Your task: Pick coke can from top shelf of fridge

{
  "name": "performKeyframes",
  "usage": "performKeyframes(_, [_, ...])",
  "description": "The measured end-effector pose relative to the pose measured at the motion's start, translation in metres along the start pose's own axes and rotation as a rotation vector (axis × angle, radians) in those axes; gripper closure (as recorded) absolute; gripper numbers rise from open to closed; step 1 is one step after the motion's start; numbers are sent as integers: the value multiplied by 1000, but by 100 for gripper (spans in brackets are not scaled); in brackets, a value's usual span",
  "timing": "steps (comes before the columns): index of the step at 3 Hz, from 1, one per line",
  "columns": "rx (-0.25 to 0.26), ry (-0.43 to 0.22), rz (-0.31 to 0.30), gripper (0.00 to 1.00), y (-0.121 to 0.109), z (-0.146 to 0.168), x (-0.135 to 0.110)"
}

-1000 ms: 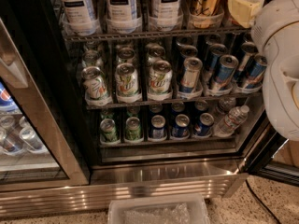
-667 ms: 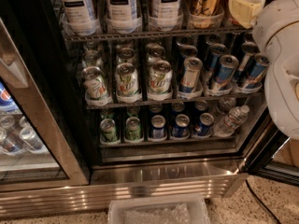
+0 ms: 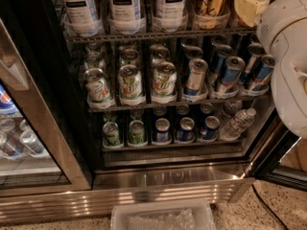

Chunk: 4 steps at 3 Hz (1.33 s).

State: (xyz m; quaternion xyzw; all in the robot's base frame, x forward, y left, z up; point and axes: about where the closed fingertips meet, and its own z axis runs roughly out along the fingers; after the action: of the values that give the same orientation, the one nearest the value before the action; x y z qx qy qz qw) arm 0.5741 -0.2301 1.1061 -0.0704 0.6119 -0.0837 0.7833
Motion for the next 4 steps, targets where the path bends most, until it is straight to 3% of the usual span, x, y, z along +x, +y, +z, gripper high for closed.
performKeyframes(4, [-2,10,80,38,-6,19,8])
